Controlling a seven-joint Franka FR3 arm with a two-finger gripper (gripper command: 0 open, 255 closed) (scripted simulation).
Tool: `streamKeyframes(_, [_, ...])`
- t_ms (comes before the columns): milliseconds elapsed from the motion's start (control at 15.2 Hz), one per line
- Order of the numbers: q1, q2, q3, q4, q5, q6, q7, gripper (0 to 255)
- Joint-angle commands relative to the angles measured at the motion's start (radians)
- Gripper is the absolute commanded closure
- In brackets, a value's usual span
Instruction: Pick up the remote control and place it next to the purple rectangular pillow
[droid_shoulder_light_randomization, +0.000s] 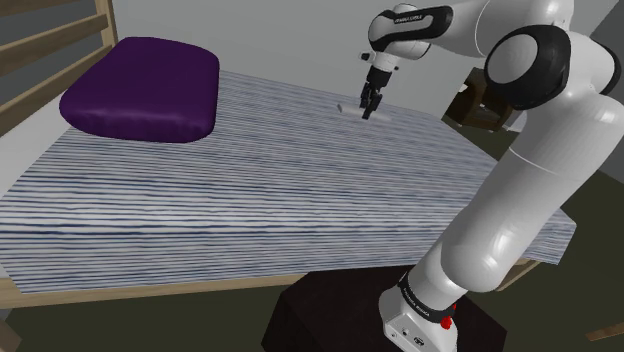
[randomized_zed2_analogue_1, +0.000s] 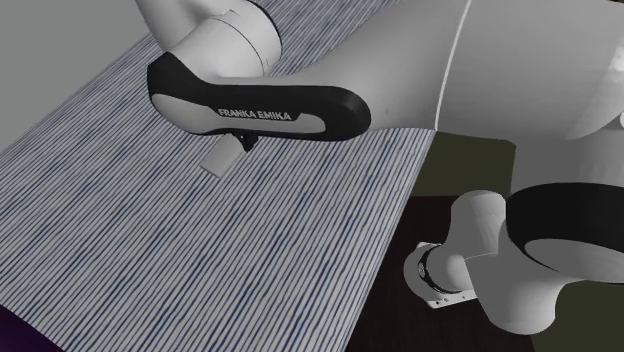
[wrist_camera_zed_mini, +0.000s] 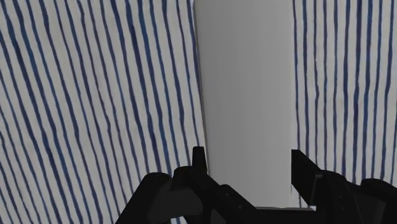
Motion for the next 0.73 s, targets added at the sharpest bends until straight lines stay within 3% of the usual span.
streamKeyframes(0, [0.001, -0.004, 0.000, 0.023, -0.003, -0.027, 0.003, 255])
streamKeyframes(660, [-0.002, -0.002, -0.002, 0.160, -0.002, -0.162, 0.004, 255])
